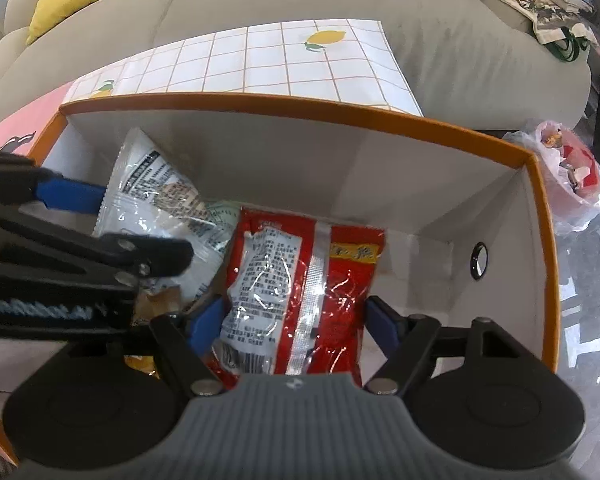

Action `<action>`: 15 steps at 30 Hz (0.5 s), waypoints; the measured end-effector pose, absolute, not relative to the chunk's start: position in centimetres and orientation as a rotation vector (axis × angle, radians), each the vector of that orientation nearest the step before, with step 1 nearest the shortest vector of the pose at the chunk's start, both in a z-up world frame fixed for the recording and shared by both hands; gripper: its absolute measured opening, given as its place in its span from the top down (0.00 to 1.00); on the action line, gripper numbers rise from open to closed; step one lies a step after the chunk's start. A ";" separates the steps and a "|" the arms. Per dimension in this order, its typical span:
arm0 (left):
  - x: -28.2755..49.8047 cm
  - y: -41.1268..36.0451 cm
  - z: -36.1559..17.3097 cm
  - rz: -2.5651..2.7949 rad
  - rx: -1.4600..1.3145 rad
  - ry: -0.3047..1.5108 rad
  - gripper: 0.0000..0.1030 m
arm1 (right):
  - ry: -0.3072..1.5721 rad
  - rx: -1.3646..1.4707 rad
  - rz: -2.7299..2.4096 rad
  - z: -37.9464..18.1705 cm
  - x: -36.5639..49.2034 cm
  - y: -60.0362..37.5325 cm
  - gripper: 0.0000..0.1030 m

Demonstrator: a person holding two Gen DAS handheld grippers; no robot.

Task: Organize snacks
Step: 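Carry both bags into the orange box and open both tools to release, then withdraw both tools from the box back over the remaining snacks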

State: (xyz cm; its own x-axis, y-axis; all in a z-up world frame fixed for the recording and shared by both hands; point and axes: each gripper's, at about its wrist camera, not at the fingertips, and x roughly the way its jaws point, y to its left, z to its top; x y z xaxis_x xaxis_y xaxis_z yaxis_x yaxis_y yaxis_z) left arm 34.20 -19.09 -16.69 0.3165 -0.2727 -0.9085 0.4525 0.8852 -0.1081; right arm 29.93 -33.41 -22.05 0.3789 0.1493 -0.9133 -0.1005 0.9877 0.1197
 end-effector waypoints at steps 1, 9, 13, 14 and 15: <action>34.1 -19.0 -16.4 -0.482 0.176 1.151 0.15 | 1.167 0.051 0.157 -21.9 29.9 -33.4 0.21; 33.2 -18.3 -14.0 -0.487 0.188 1.117 0.15 | 1.145 0.054 0.136 -20.2 29.4 -33.2 0.19; 31.9 -17.9 -12.2 -0.492 0.229 1.078 0.15 | 1.128 0.046 0.127 -18.9 28.1 -32.5 0.19; 31.4 -17.7 -11.6 -0.496 0.237 1.064 0.15 | 1.122 0.045 0.125 -18.5 27.7 -32.4 0.19; 31.0 -17.4 -11.0 -0.501 0.242 1.049 0.15 | 1.114 0.045 0.122 -18.0 27.2 -32.2 0.18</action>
